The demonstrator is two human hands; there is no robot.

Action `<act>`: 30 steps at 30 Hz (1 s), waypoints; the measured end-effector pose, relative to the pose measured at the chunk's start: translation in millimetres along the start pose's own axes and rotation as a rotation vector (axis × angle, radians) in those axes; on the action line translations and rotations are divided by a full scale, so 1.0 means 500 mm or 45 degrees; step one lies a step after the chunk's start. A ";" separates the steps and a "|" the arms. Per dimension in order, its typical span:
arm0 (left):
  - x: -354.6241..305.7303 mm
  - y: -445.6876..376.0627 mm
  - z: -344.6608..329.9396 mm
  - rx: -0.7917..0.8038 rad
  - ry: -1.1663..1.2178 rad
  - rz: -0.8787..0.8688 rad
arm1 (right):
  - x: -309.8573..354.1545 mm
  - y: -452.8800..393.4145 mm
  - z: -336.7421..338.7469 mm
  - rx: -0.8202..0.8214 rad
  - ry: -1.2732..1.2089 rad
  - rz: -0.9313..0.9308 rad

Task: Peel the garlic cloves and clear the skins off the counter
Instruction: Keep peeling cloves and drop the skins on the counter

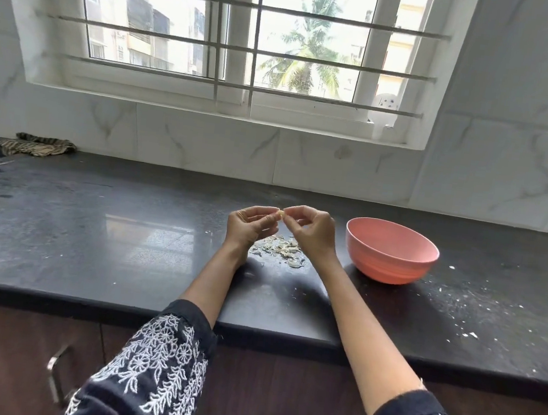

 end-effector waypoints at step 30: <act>0.017 -0.011 -0.008 0.096 0.080 0.005 | 0.012 0.009 -0.005 0.074 0.366 -0.010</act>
Point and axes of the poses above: each hand's wrist, its own y-axis away from the middle knuckle, its own z-axis out of the back of the hand, x = y × z, the point moved 7 cm from there along -y, towards the middle knuckle, and after that the axes turned 15 degrees about x, right-handed, at the moved point
